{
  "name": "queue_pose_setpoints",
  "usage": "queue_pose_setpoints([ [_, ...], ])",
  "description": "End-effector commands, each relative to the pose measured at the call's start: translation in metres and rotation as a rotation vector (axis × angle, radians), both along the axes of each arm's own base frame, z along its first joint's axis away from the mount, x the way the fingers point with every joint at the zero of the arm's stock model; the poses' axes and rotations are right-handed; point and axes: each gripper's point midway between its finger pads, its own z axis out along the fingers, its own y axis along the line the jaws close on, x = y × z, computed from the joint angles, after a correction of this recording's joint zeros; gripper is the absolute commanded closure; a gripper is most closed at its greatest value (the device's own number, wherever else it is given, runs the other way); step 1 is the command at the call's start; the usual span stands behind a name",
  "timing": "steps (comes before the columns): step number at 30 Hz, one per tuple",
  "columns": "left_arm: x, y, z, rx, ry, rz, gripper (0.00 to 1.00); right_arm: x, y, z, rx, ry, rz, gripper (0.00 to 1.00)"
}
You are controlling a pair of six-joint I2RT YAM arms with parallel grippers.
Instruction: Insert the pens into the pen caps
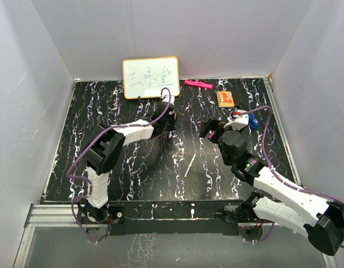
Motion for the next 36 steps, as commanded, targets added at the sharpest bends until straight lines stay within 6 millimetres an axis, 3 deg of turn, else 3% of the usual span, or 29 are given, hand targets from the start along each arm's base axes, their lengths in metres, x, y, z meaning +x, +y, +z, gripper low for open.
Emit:
queue_pose_setpoints([
  [1,0.010,0.008,0.004,0.069,-0.005,0.030,1.00,0.004,0.000,0.016,0.045,-0.032,-0.022,0.02],
  [10,0.011,0.014,-0.018,0.129,0.045,0.054,0.97,0.005,-0.001,0.010,0.036,-0.018,-0.033,0.02],
  [21,0.011,0.014,-0.023,0.132,0.069,0.073,0.72,0.005,-0.003,0.009,0.035,-0.018,-0.041,0.02],
  [25,0.014,0.012,-0.009,0.113,0.044,0.072,0.69,0.005,-0.003,0.009,0.036,-0.019,-0.043,0.02],
  [32,0.020,0.005,0.040,0.049,-0.041,0.048,0.67,0.008,-0.003,0.010,0.046,-0.027,-0.056,0.02],
  [36,0.015,0.001,0.062,0.005,-0.067,0.028,0.63,0.010,-0.013,0.009,0.076,-0.033,-0.131,0.02],
])
